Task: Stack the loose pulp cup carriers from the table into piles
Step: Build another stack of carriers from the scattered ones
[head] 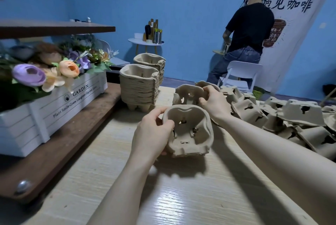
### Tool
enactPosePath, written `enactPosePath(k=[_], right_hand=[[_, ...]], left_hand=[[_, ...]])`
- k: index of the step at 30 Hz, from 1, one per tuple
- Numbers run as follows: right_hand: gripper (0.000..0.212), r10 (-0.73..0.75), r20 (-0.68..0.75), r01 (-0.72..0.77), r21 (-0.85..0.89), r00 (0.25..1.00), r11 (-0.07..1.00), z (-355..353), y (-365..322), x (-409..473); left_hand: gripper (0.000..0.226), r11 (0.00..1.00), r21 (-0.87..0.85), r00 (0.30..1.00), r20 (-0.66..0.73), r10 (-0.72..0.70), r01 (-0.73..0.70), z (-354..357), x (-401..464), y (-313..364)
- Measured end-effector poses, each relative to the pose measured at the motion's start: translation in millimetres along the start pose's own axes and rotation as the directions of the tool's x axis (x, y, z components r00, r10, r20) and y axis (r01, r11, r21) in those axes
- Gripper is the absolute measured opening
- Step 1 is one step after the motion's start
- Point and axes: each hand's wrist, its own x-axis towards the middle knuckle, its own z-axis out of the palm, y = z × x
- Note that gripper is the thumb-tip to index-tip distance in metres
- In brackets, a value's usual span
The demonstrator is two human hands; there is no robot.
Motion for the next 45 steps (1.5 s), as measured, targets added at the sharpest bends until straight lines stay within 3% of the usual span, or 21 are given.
enactPosePath(k=[4,8,13,17,23,25,31,37,45], right_hand=[[0.019,0.003,-0.104,0.009,0.11,0.995,0.994,-11.9,-4.6,1.1],[0.017,-0.007,-0.168,0.051,0.256,0.986,0.965,-47.5,-7.7,4.8],[0.022,-0.07,-0.181,0.145,0.446,0.981,0.883,-107.8,-7.4,-15.8],[0.021,-0.129,-0.071,0.147,0.543,0.989,0.827,-151.6,-16.2,-42.3],[0.01,-0.327,0.252,0.206,0.407,0.911,0.89,-166.2,-29.3,-66.0],[0.012,-0.371,0.296,0.244,0.389,0.88,0.889,-158.0,-32.9,-72.2],[0.012,-0.439,0.257,0.32,0.397,0.861,0.86,-130.1,-41.2,-82.8],[0.015,-0.463,0.317,0.318,0.415,0.828,0.853,-114.5,-49.2,-81.3],[0.011,-0.404,0.253,0.278,0.416,0.879,0.866,-99.1,-39.6,-83.2]], left_hand=[[0.037,0.999,-0.035,1.0,0.017,-0.013,0.014,0.1,0.3,0.7],[0.034,0.985,-0.147,0.989,0.127,-0.069,0.088,4.9,-5.1,5.5],[0.038,0.977,-0.202,0.978,0.205,-0.024,0.066,9.3,-7.6,5.2],[0.039,0.97,-0.24,0.968,0.248,0.02,0.042,11.2,-8.1,2.5],[0.038,0.962,-0.271,0.955,0.294,0.044,0.039,10.7,-7.4,3.4],[0.038,0.966,-0.255,0.946,0.322,0.039,0.046,8.4,-5.8,1.9],[0.041,0.959,-0.276,0.92,0.388,0.056,0.058,5.1,-5.7,0.6],[0.043,0.97,-0.243,0.922,0.381,0.062,0.035,6.8,-4.7,2.6],[0.027,0.977,-0.214,0.935,0.343,0.089,-0.014,7.2,-7.1,7.0]])
